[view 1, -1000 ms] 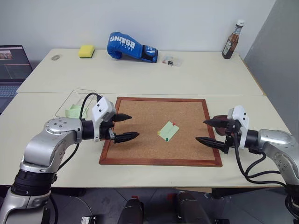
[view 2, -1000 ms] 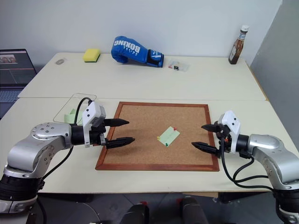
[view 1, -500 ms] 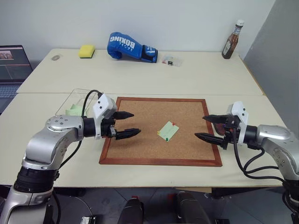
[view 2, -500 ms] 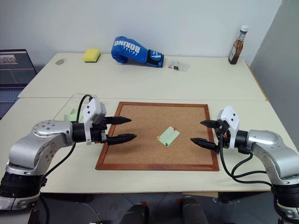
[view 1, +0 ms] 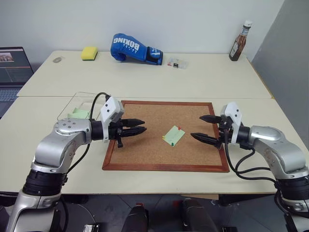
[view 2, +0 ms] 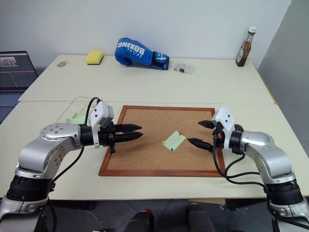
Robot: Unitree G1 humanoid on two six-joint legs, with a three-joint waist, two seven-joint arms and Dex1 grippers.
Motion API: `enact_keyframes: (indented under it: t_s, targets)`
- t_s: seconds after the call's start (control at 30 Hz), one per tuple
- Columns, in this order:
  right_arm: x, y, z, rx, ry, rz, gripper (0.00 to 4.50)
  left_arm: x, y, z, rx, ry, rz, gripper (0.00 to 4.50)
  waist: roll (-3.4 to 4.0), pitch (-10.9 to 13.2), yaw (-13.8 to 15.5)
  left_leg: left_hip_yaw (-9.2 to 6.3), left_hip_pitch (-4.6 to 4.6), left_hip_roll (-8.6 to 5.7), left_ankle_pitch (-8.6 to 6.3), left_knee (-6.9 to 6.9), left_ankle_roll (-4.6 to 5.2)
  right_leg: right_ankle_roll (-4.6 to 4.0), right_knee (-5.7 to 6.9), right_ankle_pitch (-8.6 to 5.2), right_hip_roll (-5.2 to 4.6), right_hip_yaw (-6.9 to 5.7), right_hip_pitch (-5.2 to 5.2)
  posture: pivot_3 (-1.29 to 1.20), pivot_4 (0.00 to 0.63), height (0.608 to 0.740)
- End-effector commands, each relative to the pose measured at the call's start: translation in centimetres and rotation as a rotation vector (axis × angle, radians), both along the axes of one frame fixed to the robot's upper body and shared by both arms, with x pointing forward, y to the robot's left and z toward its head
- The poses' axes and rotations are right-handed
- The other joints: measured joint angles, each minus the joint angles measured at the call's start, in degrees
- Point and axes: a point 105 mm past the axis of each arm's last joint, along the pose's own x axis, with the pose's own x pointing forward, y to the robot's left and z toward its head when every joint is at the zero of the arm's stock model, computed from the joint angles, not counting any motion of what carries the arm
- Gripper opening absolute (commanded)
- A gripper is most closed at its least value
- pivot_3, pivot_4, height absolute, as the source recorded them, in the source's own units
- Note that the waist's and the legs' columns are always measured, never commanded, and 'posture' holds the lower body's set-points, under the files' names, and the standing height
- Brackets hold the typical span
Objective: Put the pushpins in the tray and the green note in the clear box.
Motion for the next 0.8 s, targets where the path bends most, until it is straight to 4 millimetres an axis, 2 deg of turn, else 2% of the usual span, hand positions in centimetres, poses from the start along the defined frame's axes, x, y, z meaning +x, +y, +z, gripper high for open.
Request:
enact_keyframes:
  t_s: [0.03, 0.07, 0.13, 0.37, 0.5, 0.7, 0.8]
  targets:
    - [0.7, 0.8, 0.3, -0.011, -0.053, 0.002, 4.5, 0.2, -0.6, 0.7, -0.009, -0.047, -0.014, 0.48, 0.0, 0.0, 0.0, -0.01, 0.0, 0.0, 0.0, 0.0, 0.0, 0.0, 0.0, 0.0, 0.0, -0.01, 0.0, 0.0, 0.15, 0.74]
    - [1.1, 1.1, -0.4, -0.04, -0.057, -0.007, 4.5, 0.2, -0.7, 0.5, -0.01, -0.046, -0.015, 0.2, 0.0, 0.0, 0.0, -0.02, -0.01, 0.0, 0.0, -0.01, 0.0, 0.0, 0.0, 0.0, 0.0, -0.02, 0.0, 0.0, 0.15, 0.74]
    - [1.9, 1.6, -1.5, -0.086, -0.064, -0.028, 4.5, 0.4, -1.0, -0.1, -0.011, -0.044, -0.013, 0.03, 0.0, 0.0, 0.0, -0.01, 0.0, 0.0, 0.0, -0.01, 0.0, 0.0, 0.0, 0.0, 0.0, 0.0, 0.0, 0.0, 0.15, 0.74]
    - [2.9, 3.4, -2.2, -0.069, -0.074, -0.029, 4.5, 1.4, -1.8, -3.2, 0.025, -0.035, 0.022, 0.03, 0.01, -0.01, 0.03, -0.01, -0.01, -0.01, 0.0, 0.0, 0.0, 0.0, 0.02, 0.02, 0.0, 0.0, -0.01, 0.0, 0.15, 0.74]
    - [3.5, 4.5, -1.8, -0.022, -0.066, -0.032, 4.5, 1.3, -2.2, -6.8, 0.104, 0.009, 0.024, 0.03, 0.02, -0.01, -0.01, -0.02, 0.05, -0.01, 0.01, 0.01, 0.0, -0.01, 0.05, 0.04, 0.0, 0.0, 0.01, 0.0, 0.15, 0.74]
    - [3.9, 4.7, -2.3, -0.021, -0.051, -0.04, 4.5, 0.9, -2.2, -9.8, 0.174, 0.035, 0.008, 0.03, 0.04, -0.05, 0.22, -0.05, 0.06, -0.02, 0.01, 0.02, 0.0, -0.02, 0.07, 0.05, -0.01, -0.01, 0.05, 0.0, 0.15, 0.74]
    - [4.1, 4.5, -2.6, -0.021, -0.04, -0.049, 4.5, 1.0, -2.0, -10.2, 0.172, 0.039, 0.023, 0.03, 0.09, -0.11, 0.29, -0.03, 0.14, -0.03, 0.01, 0.02, 0.0, -0.01, 0.07, 0.05, -0.01, 0.0, 0.12, 0.0, 0.15, 0.74]
